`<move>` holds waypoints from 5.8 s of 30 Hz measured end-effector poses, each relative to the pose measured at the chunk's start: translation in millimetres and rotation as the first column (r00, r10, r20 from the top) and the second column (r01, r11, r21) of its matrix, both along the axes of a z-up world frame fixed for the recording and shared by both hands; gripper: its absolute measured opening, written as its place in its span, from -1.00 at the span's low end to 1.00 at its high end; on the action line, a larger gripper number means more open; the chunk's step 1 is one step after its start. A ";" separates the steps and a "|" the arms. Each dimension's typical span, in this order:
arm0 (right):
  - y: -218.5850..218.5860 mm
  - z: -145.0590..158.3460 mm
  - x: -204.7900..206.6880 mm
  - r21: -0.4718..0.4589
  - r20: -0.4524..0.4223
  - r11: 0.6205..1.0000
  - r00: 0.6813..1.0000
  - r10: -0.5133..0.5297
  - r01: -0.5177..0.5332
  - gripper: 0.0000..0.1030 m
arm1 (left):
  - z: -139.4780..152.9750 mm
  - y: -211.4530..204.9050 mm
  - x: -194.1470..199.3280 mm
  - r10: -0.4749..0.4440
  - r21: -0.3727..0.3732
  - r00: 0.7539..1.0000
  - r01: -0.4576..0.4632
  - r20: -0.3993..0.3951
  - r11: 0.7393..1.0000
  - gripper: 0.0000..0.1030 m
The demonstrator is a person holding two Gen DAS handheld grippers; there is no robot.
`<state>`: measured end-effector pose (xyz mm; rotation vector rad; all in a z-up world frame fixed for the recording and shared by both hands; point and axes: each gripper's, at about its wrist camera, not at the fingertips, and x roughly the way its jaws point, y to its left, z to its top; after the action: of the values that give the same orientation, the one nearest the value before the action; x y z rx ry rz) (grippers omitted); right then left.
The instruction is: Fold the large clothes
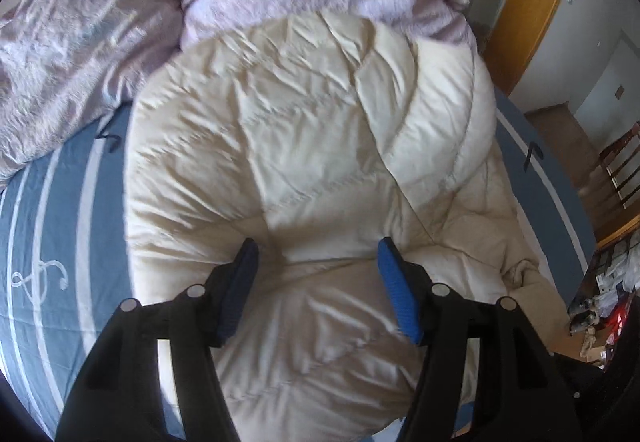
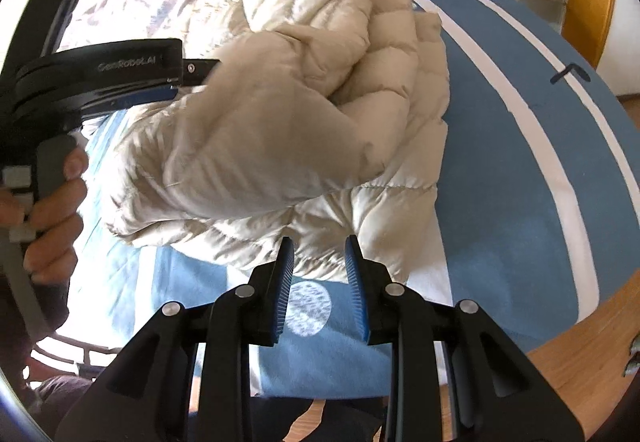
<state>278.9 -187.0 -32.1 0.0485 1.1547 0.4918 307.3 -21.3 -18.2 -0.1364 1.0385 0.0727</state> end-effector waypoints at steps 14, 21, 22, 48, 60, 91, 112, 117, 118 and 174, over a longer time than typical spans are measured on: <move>46.2 67.3 -17.0 0.058 0.076 0.974 0.974 0.215 -0.220 -0.45 | 3.4 28.1 -3.7 0.075 0.018 0.997 -0.075 0.015 0.997 0.23; 60.1 92.8 10.0 0.094 0.166 0.973 0.967 0.195 -0.212 -0.45 | 6.0 42.0 -2.0 0.100 0.020 0.995 -0.101 0.021 0.995 0.23; 57.8 92.4 13.6 0.090 0.170 0.975 0.968 0.184 -0.201 -0.45 | 5.9 44.0 -2.4 0.105 0.022 0.994 -0.105 0.021 0.994 0.23; 74.4 50.2 117.2 -0.006 0.184 0.998 0.981 0.063 -0.063 -0.45 | -1.5 52.6 2.8 0.154 0.000 0.988 -0.154 0.019 0.988 0.27; 63.5 23.8 131.3 -0.035 0.128 0.999 0.991 0.033 -0.029 -0.46 | -2.7 48.2 16.6 0.143 0.015 0.990 -0.143 0.020 0.990 0.32; 42.7 -30.5 139.4 0.046 0.041 0.997 0.997 -0.062 0.061 -0.51 | -34.4 33.7 36.4 0.105 0.098 0.994 -0.102 -0.019 0.990 0.44; 55.4 4.8 160.4 -0.052 0.129 0.989 0.983 -0.128 0.136 -0.50 | -15.8 47.1 47.4 0.072 0.100 0.996 -0.078 0.059 0.992 0.45; 50.4 -9.2 158.7 -0.090 0.133 0.984 0.981 -0.139 0.151 -0.51 | -22.7 35.9 52.4 0.050 0.099 0.997 -0.055 0.052 0.994 0.48; 49.3 -12.5 159.3 -0.087 0.132 0.984 0.981 -0.142 0.154 -0.51 | -23.9 35.0 53.2 0.048 0.098 0.998 -0.053 0.051 0.994 0.49; 48.5 -36.0 144.2 -0.071 0.313 0.986 0.942 -0.122 0.151 -0.47 | -62.9 33.4 49.1 0.100 0.139 0.979 -0.126 0.180 0.982 0.96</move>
<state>423.1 -138.4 -68.1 -0.0296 0.8593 0.3072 356.4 12.1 -81.1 -0.0639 0.8488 0.2380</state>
